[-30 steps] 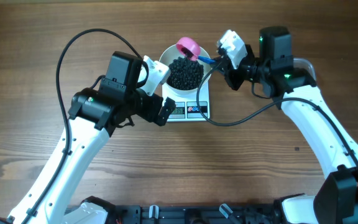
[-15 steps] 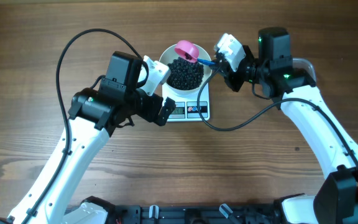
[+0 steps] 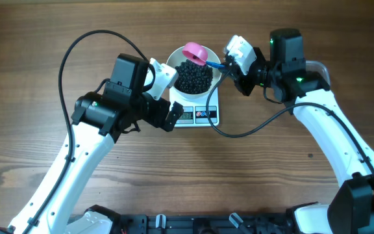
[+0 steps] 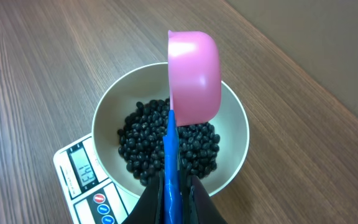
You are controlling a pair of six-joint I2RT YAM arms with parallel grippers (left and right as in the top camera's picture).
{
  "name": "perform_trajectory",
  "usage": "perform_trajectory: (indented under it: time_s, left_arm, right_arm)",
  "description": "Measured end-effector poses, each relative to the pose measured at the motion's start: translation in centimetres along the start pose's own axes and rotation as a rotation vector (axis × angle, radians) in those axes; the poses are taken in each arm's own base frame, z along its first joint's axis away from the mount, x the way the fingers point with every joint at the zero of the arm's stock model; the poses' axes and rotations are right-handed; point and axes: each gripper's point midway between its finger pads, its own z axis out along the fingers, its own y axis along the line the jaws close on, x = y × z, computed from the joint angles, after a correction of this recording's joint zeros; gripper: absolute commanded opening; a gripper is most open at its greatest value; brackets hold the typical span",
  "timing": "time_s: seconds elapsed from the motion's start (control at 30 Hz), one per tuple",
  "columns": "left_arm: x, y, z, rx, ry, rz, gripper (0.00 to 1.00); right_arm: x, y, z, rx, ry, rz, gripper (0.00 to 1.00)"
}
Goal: Scoop item into bowl and weigh 150g on scale
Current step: 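Tilt the scoop to pour beans into the white bowl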
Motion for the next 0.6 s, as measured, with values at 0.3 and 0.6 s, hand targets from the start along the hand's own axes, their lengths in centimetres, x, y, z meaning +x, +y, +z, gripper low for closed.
perform_trajectory:
  time_s: [0.3,0.6]
  left_arm:
    - [0.0,0.0,0.0,0.0,0.0,0.0,1.0]
    - [0.0,0.0,0.0,0.0,0.0,0.0,1.0]
  right_arm:
    - [-0.02,0.01,-0.01,0.0,0.0,-0.001,0.04]
    - [-0.06,-0.17,0.0,0.008,0.0,-0.224,0.04]
